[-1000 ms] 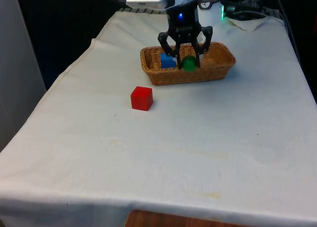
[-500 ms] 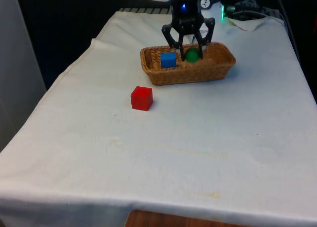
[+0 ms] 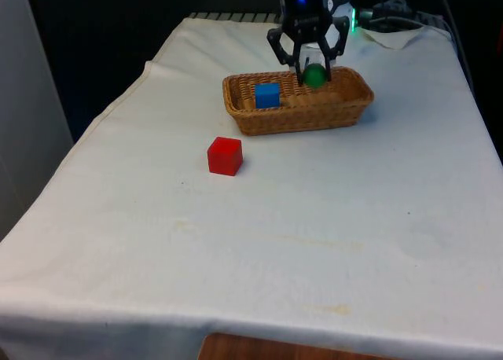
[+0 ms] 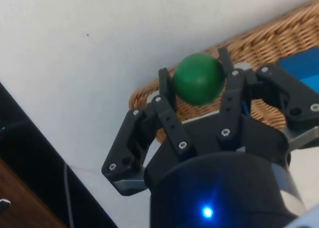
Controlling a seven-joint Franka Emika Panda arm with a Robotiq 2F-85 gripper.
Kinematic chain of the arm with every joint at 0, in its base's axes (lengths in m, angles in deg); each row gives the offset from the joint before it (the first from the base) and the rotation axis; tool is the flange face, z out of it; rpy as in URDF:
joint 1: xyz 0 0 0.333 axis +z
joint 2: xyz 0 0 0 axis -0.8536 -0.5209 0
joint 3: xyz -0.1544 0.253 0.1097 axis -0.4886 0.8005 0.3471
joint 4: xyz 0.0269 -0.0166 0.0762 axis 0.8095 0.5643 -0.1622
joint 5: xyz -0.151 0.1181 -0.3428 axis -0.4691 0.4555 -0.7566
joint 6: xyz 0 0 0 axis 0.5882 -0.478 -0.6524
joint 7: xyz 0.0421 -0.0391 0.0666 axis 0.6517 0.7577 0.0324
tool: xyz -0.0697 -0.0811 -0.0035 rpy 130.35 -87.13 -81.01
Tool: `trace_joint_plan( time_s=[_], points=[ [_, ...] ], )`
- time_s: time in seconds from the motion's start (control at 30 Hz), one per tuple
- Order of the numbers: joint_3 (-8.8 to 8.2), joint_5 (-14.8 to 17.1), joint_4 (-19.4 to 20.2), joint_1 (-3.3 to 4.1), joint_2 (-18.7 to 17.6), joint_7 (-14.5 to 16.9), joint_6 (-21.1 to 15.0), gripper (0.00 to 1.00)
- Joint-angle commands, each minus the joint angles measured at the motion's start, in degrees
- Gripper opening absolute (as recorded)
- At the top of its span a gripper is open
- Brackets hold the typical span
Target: Place all non-red objects into the basket.
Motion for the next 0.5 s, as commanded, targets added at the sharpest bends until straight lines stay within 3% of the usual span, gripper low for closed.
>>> trace_joint_plan(
  time_s=[0.0,0.47],
  points=[
    [0.06,-0.40,1.26,0.17,1.15,-0.34,-0.63,0.00],
    [2.06,-1.26,7.22,0.11,6.70,-0.69,-0.57,0.00]
  ],
)
